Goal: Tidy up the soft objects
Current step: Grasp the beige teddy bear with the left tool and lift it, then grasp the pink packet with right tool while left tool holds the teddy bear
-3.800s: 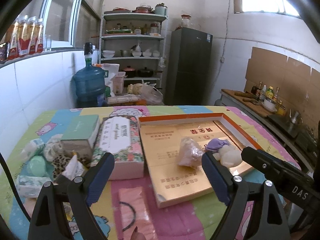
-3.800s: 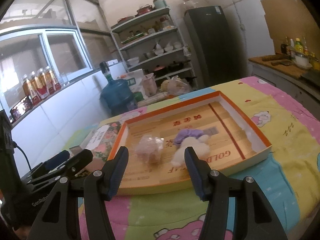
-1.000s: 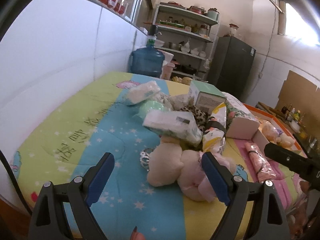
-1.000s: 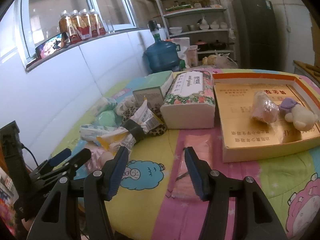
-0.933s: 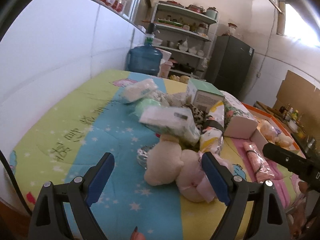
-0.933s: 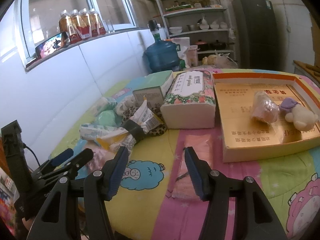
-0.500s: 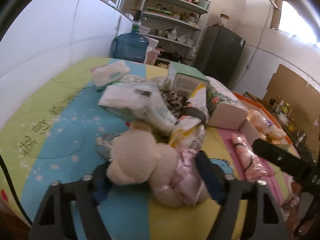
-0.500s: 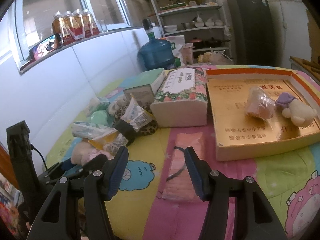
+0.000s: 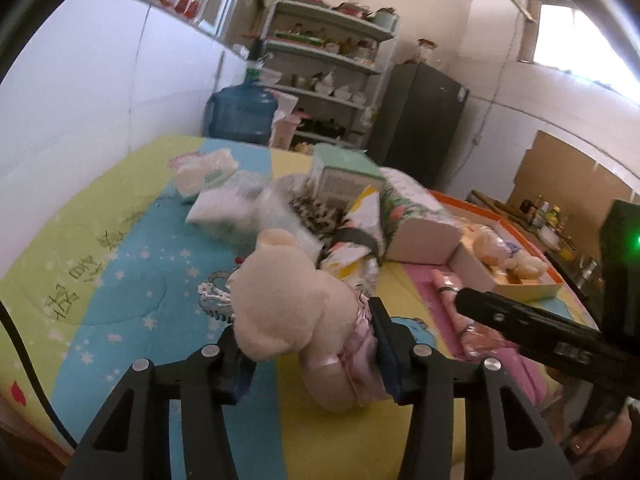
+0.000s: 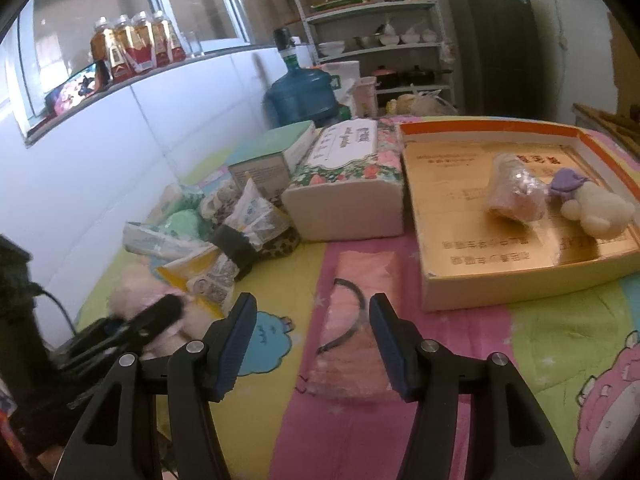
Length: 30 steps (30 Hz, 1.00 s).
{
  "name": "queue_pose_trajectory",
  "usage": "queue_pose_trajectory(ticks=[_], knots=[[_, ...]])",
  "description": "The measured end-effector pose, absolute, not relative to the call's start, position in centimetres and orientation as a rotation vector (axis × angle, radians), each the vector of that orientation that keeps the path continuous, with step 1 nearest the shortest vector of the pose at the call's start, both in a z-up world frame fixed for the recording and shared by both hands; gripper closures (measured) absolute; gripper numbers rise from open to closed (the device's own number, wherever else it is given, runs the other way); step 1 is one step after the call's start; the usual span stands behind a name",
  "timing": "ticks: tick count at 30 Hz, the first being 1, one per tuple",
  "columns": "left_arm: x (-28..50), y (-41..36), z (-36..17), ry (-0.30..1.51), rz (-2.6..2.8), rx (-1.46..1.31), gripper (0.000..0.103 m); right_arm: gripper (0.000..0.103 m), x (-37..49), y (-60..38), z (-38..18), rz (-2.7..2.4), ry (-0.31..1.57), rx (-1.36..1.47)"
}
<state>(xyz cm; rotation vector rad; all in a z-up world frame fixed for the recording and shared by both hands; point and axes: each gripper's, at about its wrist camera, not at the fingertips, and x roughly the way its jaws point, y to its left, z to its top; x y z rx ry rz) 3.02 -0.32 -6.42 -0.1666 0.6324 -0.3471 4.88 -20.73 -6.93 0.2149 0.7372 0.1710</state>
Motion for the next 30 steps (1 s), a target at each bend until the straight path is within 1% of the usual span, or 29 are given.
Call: queue_pose_trajectory(ticks=[8, 12, 13, 14, 22, 30], knots=[[1.7, -0.8, -5.1, 0.590, -0.388, -0.133, 0.052, 0.043, 5.4, -21.3, -8.4, 0.108, 0.806, 0.216], [1.5, -0.8, -4.9, 0.586, -0.387, -0.140, 0.052, 0.043, 5.4, -20.9, -8.4, 0.094, 0.809, 0.179], [1.5, -0.7, -4.9, 0.585, -0.386, -0.141, 0.052, 0.045, 5.4, -20.8, -8.5, 0.090, 0.810, 0.165], [1.5, -0.7, -4.9, 0.585, -0.386, -0.142, 0.052, 0.059, 5.4, -20.7, -8.5, 0.083, 0.811, 0.150], [1.4, -0.7, -4.6, 0.583, -0.390, -0.136, 0.052, 0.060, 4.8, -20.6, -8.1, 0.098, 0.789, 0.136], [1.1, -1.6, -4.0, 0.576, -0.381, -0.123, 0.052, 0.060, 3.8, -21.2, -5.9, 0.110, 0.716, 0.158]])
